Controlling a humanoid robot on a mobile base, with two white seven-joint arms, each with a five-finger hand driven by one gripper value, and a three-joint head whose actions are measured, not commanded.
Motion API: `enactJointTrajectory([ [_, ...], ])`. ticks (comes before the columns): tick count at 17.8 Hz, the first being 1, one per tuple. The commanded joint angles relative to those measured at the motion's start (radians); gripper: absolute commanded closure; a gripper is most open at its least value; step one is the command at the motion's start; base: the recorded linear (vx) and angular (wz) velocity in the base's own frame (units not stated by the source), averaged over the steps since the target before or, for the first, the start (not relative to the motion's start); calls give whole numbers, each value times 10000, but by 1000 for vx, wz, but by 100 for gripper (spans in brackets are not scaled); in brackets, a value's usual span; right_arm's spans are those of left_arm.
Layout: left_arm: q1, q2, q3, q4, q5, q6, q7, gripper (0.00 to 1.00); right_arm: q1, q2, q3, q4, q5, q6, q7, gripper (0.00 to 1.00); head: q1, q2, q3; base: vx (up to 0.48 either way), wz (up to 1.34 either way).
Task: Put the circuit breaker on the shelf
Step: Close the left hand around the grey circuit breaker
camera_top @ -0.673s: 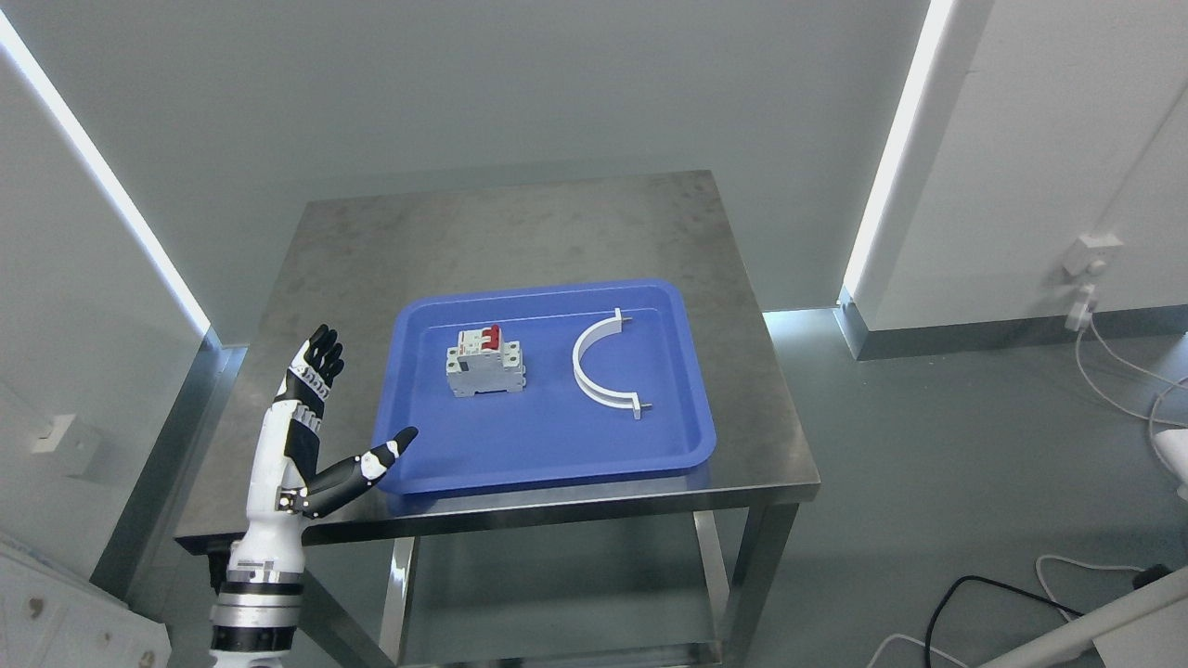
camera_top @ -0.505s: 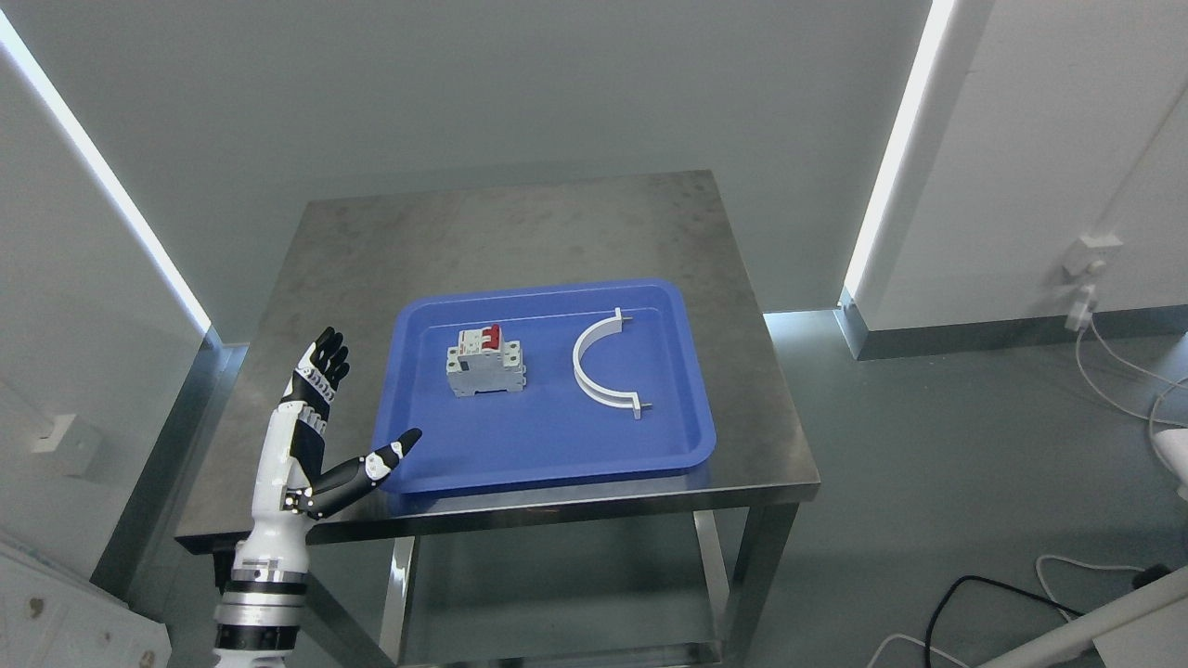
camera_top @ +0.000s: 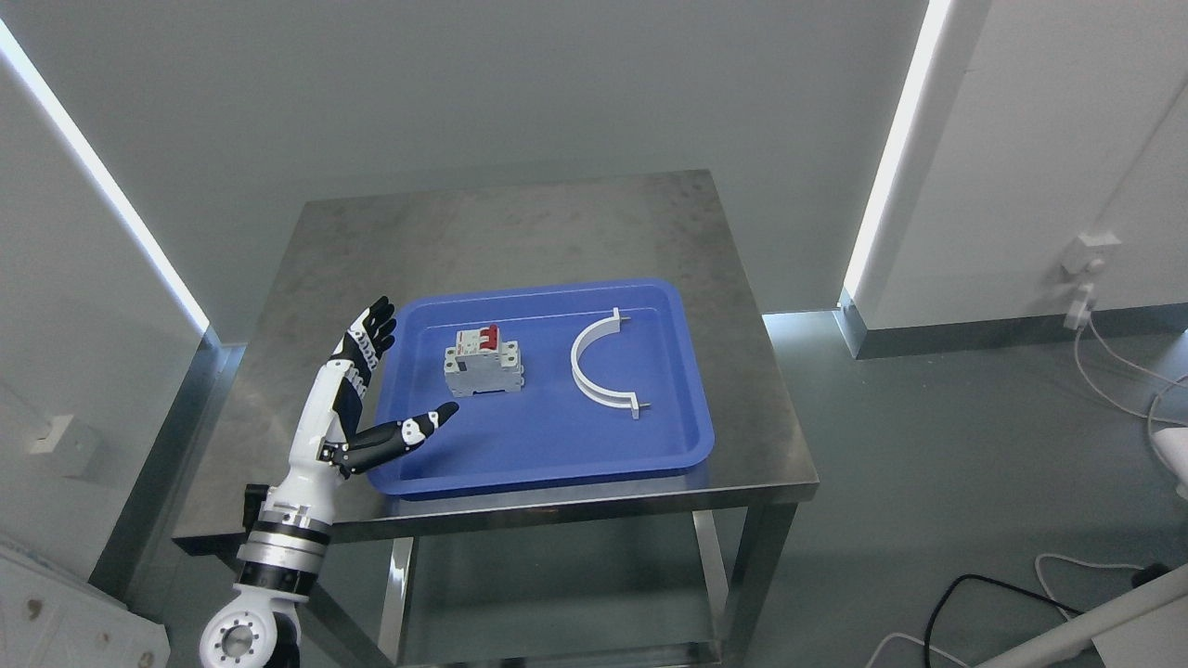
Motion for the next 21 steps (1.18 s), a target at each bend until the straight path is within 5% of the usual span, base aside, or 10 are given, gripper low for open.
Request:
enactJointTrajectory([
  [1,-1319,625,-669,1219,-1786,869,-815,2,-3,-175,0,0,0,-8,8,0,0,0,0,0,0],
  [4,-1900,795,-732,1464,-2202,2849,-1569,2,-3,-175,0,0,0,-8,8,0,0,0,0,0,0],
  [9,-2746,811,-732,2600,-3276,2945,-1647,4,12,-175,0,0,0,-8,8,0,0,0,0,0,-9],
  [14,-2624,811,-778,2616,-3537,2945,-2474,18,-3,-175,0,0,0,-8,8,0,0,0,0,1,-2],
  [18,-2623,704,-655,2616,-3783,2869,-2475,35,12,-175,0,0,0,-8,8,0,0,0,0,-3,11],
  [21,-2608,673,-441,2616,-3783,2090,-2475,64,12,-175,0,0,0,-8,8,0,0,0,0,-1,-11],
])
